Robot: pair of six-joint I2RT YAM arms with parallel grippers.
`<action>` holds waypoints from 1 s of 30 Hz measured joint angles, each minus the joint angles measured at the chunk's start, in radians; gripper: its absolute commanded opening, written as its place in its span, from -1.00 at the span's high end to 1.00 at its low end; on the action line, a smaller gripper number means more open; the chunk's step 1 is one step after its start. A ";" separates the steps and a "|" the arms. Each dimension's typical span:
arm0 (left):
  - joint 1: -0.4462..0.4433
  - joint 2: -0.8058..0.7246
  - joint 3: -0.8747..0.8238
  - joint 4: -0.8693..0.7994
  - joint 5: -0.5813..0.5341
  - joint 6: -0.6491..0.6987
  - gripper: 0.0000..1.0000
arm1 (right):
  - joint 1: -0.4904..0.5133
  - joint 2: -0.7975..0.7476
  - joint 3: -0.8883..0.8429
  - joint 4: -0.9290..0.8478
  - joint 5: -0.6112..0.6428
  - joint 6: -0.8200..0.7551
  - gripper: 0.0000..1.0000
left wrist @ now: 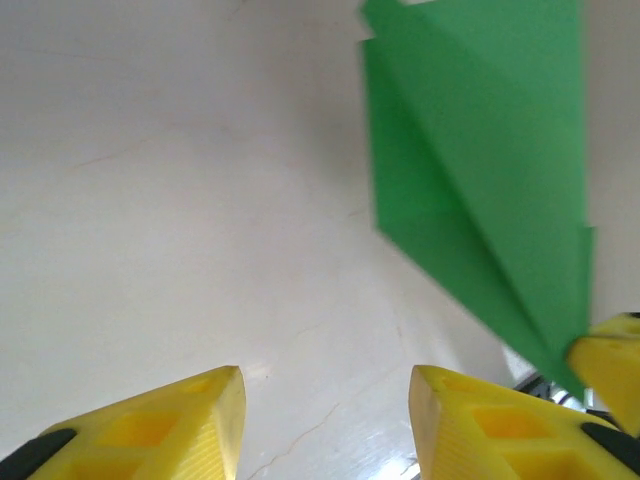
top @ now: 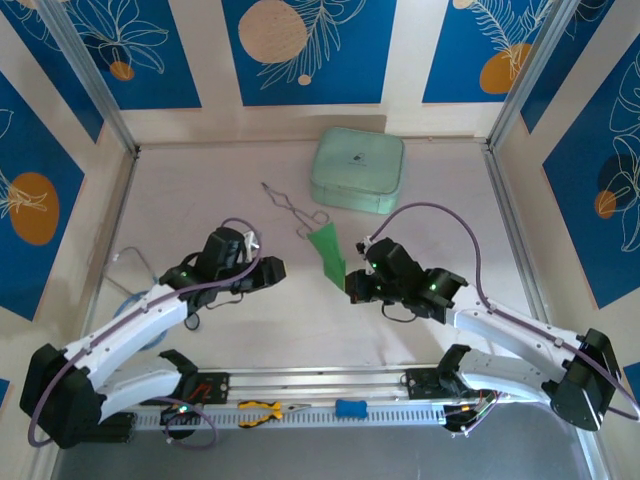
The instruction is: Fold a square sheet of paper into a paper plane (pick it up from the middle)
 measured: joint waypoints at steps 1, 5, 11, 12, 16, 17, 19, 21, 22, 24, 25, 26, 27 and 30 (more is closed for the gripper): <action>0.001 -0.007 -0.002 -0.013 -0.010 0.005 0.05 | 0.030 0.010 0.034 -0.054 0.064 -0.009 0.89; 0.007 -0.006 -0.006 -0.048 -0.042 0.011 0.04 | 0.143 0.119 0.175 -0.289 0.319 0.010 0.89; 0.015 -0.041 -0.056 -0.067 -0.079 0.008 0.01 | 0.288 0.379 0.336 -0.607 0.587 0.148 0.90; 0.018 -0.057 -0.068 -0.072 -0.085 0.007 0.02 | 0.305 0.431 0.358 -0.654 0.613 0.174 0.89; 0.036 -0.121 -0.078 -0.114 -0.118 0.005 -0.03 | 0.362 0.615 0.428 -0.756 0.675 0.240 0.88; 0.041 -0.136 -0.078 -0.122 -0.127 0.004 -0.03 | 0.376 0.647 0.436 -0.759 0.679 0.243 0.88; 0.052 -0.172 -0.078 -0.151 -0.151 0.003 -0.03 | 0.409 0.710 0.444 -0.743 0.678 0.232 0.86; 0.061 -0.208 -0.078 -0.181 -0.175 -0.001 -0.04 | 0.435 0.748 0.444 -0.711 0.661 0.212 0.84; 0.065 -0.228 -0.078 -0.197 -0.187 -0.004 -0.04 | 0.445 0.762 0.443 -0.684 0.647 0.196 0.82; 0.071 -0.268 -0.078 -0.224 -0.204 -0.011 -0.04 | 0.457 0.773 0.439 -0.620 0.612 0.166 0.78; 0.073 -0.286 -0.078 -0.236 -0.211 -0.018 -0.05 | 0.460 0.773 0.434 -0.590 0.594 0.153 0.77; 0.076 -0.303 -0.078 -0.247 -0.217 -0.021 -0.05 | 0.461 0.772 0.428 -0.557 0.572 0.135 0.75; 0.076 -0.317 -0.078 -0.259 -0.222 -0.023 -0.05 | 0.461 0.771 0.419 -0.521 0.550 0.118 0.72; 0.078 -0.341 -0.078 -0.289 -0.232 -0.027 -0.05 | 0.455 0.765 0.386 -0.424 0.485 0.072 0.67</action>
